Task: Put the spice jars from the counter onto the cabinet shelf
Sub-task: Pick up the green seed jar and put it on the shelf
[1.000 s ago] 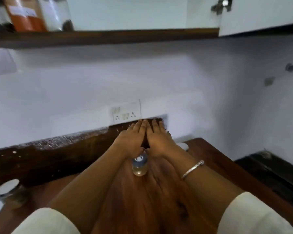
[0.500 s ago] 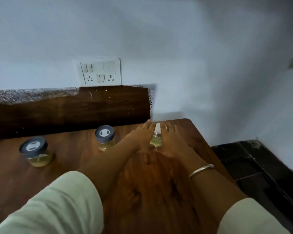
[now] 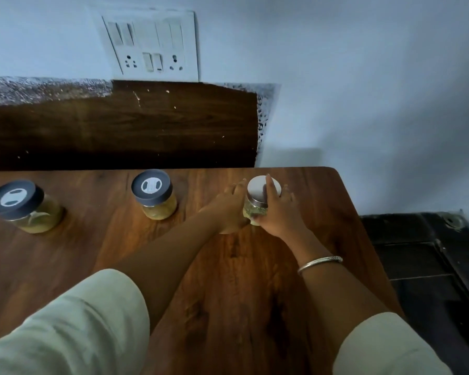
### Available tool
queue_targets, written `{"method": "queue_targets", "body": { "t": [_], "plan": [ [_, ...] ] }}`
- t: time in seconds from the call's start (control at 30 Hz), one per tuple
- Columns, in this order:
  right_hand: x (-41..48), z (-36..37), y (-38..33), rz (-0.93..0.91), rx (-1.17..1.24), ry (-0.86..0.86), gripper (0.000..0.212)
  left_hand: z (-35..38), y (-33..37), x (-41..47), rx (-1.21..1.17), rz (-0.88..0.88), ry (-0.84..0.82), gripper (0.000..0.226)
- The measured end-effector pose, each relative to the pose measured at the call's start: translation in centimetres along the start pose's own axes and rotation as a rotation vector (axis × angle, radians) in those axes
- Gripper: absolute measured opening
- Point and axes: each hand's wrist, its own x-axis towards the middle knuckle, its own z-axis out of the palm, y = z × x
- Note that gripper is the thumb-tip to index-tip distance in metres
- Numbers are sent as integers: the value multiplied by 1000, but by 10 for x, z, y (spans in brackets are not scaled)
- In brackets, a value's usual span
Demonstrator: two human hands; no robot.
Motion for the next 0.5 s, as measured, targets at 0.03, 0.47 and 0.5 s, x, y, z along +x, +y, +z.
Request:
{"method": "queue_targets", "body": {
  "t": [0.03, 0.47, 0.5],
  "plan": [
    [4, 3, 1, 3, 20, 10, 98, 2, -1, 2, -24, -1, -9, 96],
    [7, 16, 6, 79, 318, 185, 100, 25, -1, 21, -225, 25, 104, 115],
    [4, 13, 4, 81, 345, 202, 99, 24, -2, 18, -240, 40, 122, 116]
  ]
}}
